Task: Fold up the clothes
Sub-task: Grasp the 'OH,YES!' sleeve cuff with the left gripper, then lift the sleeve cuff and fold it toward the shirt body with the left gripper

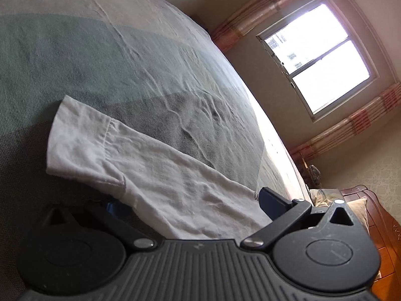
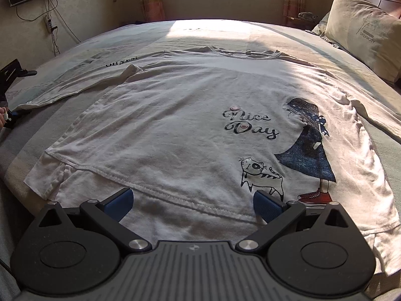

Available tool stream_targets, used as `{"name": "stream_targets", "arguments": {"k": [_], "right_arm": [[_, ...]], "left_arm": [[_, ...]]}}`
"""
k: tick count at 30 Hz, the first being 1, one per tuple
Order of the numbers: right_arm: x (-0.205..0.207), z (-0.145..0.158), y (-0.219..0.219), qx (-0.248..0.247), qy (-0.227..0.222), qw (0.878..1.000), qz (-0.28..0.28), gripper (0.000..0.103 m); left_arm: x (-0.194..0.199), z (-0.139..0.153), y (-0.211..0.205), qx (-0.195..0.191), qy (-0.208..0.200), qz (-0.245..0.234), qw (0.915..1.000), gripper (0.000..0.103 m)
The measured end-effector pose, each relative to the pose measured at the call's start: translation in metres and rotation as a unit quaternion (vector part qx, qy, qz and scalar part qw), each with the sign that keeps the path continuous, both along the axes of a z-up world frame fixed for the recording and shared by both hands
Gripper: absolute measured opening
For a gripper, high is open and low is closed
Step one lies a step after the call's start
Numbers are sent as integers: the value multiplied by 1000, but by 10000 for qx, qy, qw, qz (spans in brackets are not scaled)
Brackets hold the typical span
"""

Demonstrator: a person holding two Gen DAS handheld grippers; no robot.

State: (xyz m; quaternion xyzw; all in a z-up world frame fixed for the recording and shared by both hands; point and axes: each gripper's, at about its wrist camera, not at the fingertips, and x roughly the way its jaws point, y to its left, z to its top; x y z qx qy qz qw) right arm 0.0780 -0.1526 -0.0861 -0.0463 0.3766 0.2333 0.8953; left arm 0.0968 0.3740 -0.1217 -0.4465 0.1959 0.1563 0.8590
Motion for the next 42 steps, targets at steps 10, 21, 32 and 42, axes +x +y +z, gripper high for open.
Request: {"name": "stream_targets", "arguments": {"k": [10, 21, 32, 42], "right_arm": [[-1, 53, 39, 781, 190, 9909, 1077, 103], [-11, 99, 80, 1165, -198, 9762, 1820, 103], [-17, 92, 64, 1168, -124, 9808, 1554, 103], [-26, 85, 58, 1104, -175, 9815, 1552, 103]], "left_arm": [[7, 17, -24, 724, 557, 380, 9951, 103], [24, 8, -22, 1004, 352, 1016, 9891, 102], [38, 21, -1, 432, 31, 743, 9963, 102], [51, 73, -7, 691, -670, 145, 9953, 102]]}}
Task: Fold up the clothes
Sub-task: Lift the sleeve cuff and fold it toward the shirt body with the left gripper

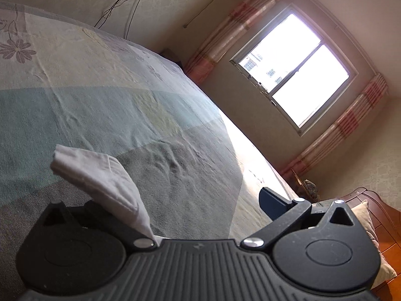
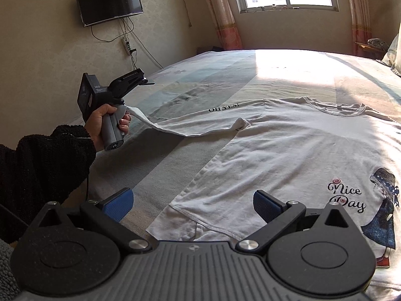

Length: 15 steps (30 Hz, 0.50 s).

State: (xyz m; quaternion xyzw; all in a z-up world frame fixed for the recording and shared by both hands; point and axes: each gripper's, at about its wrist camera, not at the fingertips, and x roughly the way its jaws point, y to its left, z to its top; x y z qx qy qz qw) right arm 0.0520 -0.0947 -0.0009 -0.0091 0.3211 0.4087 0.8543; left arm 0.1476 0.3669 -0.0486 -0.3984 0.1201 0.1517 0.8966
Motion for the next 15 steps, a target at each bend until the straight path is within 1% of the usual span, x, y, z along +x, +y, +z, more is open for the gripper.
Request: {"name": "stream_targets", "arguments": {"k": [3, 7, 15], "right_arm": [[-2, 0, -5, -10, -65, 10000, -12, 103], [0, -1, -14, 124, 3, 9999, -89, 103], [4, -3, -32, 233, 45, 9995, -204, 103]], "left_arm": [[4, 8, -4, -11, -174, -169, 9997, 102], [14, 15, -13, 26, -203, -277, 9994, 102], [38, 21, -27, -316, -283, -481, 9979, 102]]}}
